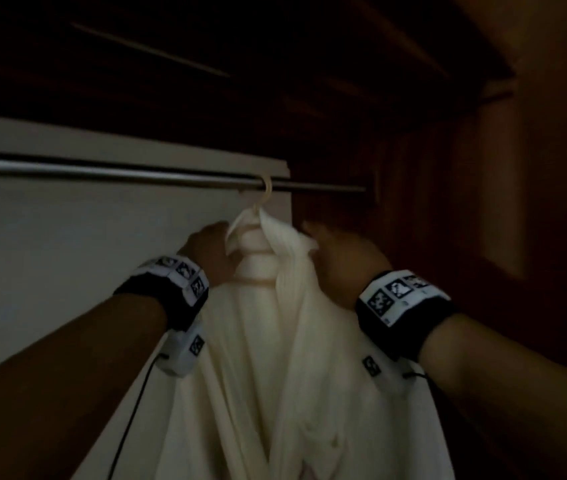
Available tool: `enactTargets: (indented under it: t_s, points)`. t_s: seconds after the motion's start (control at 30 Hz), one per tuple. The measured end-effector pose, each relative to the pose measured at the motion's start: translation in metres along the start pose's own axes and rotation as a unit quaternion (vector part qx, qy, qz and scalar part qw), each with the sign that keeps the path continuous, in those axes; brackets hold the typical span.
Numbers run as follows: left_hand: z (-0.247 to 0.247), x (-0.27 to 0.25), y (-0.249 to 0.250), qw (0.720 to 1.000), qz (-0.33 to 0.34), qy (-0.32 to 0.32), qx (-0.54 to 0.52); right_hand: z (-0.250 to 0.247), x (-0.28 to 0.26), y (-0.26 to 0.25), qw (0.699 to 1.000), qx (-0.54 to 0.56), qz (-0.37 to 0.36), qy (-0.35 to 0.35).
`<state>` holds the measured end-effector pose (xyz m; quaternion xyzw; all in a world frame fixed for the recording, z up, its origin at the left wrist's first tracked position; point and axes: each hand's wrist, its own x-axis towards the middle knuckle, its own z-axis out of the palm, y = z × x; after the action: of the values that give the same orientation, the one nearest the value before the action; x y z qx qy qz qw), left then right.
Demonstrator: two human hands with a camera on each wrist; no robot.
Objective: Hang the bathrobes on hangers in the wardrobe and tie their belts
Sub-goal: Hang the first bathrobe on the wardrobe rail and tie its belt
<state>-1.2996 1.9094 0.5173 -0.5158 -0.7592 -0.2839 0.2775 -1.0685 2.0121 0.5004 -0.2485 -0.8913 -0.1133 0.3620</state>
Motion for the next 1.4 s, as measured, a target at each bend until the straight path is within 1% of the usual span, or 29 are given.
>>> enactTargets:
  t_s: [0.03, 0.07, 0.1, 0.13, 0.2, 0.23, 0.33, 0.37, 0.4, 0.43, 0.47, 0.5, 0.53, 0.57, 0.6, 0.63, 0.67, 0.7, 0.73, 0.77, 0.83, 0.97, 1.03, 1.2, 1.33, 1.4]
  points:
    - [0.005, 0.000, -0.002, 1.000, -0.005, 0.016, 0.026, 0.000, 0.005, 0.005, 0.999, 0.004, -0.006, -0.039]
    - [0.007, -0.003, -0.005, 0.998, -0.025, 0.039, 0.047, 0.001, 0.007, 0.009, 0.998, 0.008, -0.012, -0.064]
    - [0.009, -0.006, -0.013, 0.995, -0.052, 0.050, 0.074, 0.000, 0.009, 0.014, 0.997, 0.010, -0.018, -0.075]
    - [0.009, -0.008, -0.020, 0.991, -0.086, 0.040, 0.091, -0.001, 0.010, 0.018, 0.996, 0.009, -0.020, -0.081]
    - [0.006, -0.010, -0.026, 0.986, -0.143, -0.020, 0.087, -0.004, 0.016, 0.021, 0.996, 0.009, -0.021, -0.089]
    - [0.003, -0.008, -0.021, 0.985, -0.153, -0.026, 0.080, -0.004, 0.020, 0.021, 0.995, 0.007, -0.021, -0.095]
    - [0.001, 0.000, 0.024, 0.992, -0.108, 0.011, 0.059, -0.007, 0.029, 0.024, 0.995, -0.013, -0.025, -0.101]
    - [0.004, 0.001, 0.042, 0.995, -0.088, 0.014, 0.054, -0.008, 0.031, 0.028, 0.995, -0.017, -0.027, -0.099]
    - [0.008, 0.000, 0.058, 0.996, -0.063, 0.006, 0.057, -0.009, 0.032, 0.033, 0.994, -0.013, -0.028, -0.103]
    - [0.014, -0.001, 0.071, 0.998, -0.038, -0.015, 0.050, -0.007, 0.032, 0.039, 0.994, -0.008, -0.029, -0.106]
    - [0.019, -0.002, 0.079, 0.999, -0.020, -0.038, 0.027, -0.004, 0.032, 0.045, 0.994, 0.000, -0.029, -0.106]
    - [0.021, 0.000, 0.082, 0.999, -0.009, -0.040, -0.006, -0.001, 0.032, 0.051, 0.994, 0.011, -0.024, -0.108]
    - [0.022, 0.004, 0.083, 0.999, -0.006, -0.015, -0.047, 0.002, 0.032, 0.058, 0.993, 0.025, -0.015, -0.111]
    - [0.023, 0.011, 0.080, 0.995, -0.013, 0.046, -0.084, 0.006, 0.033, 0.064, 0.993, 0.039, -0.004, -0.116]
    - [0.024, 0.019, 0.075, 0.987, -0.042, 0.114, -0.107, 0.011, 0.033, 0.071, 0.992, 0.050, 0.006, -0.119]
    - [0.026, 0.025, 0.068, 0.978, -0.080, 0.162, -0.109, 0.014, 0.035, 0.078, 0.991, 0.058, 0.018, -0.121]
    - [0.029, 0.029, 0.063, 0.976, -0.118, 0.158, -0.089, 0.017, 0.036, 0.086, 0.990, 0.063, 0.027, -0.123]
    - [0.036, 0.032, 0.057, 0.982, -0.135, 0.111, -0.065, 0.020, 0.038, 0.093, 0.990, 0.067, 0.035, -0.123]
    - [0.045, 0.034, 0.053, 0.991, -0.121, 0.049, -0.042, 0.024, 0.040, 0.099, 0.990, 0.068, 0.043, -0.120]
    - [0.055, 0.036, 0.049, 0.995, -0.094, 0.005, -0.030, 0.027, 0.042, 0.105, 0.990, 0.067, 0.051, -0.113]
    - [0.067, 0.038, 0.045, 0.996, -0.072, -0.025, -0.034, 0.032, 0.046, 0.113, 0.991, 0.059, 0.064, -0.101]
    - [0.077, 0.046, 0.037, 0.996, -0.078, -0.027, 0.029, 0.038, 0.050, 0.121, 0.992, 0.038, 0.085, -0.082]
    - [0.080, 0.045, 0.039, 0.996, -0.067, -0.018, 0.051, 0.041, 0.050, 0.124, 0.993, 0.030, 0.089, -0.073]
    - [0.086, 0.046, 0.031, 0.997, -0.033, 0.007, 0.073, 0.050, 0.048, 0.123, 0.993, 0.012, 0.111, -0.046]
    - [0.089, 0.044, 0.021, 0.998, -0.016, -0.008, 0.066, 0.051, 0.046, 0.119, 0.989, 0.001, 0.138, -0.053]
    - [0.091, 0.044, 0.019, 0.998, -0.005, -0.003, 0.059, 0.051, 0.043, 0.117, 0.988, -0.001, 0.147, -0.048]
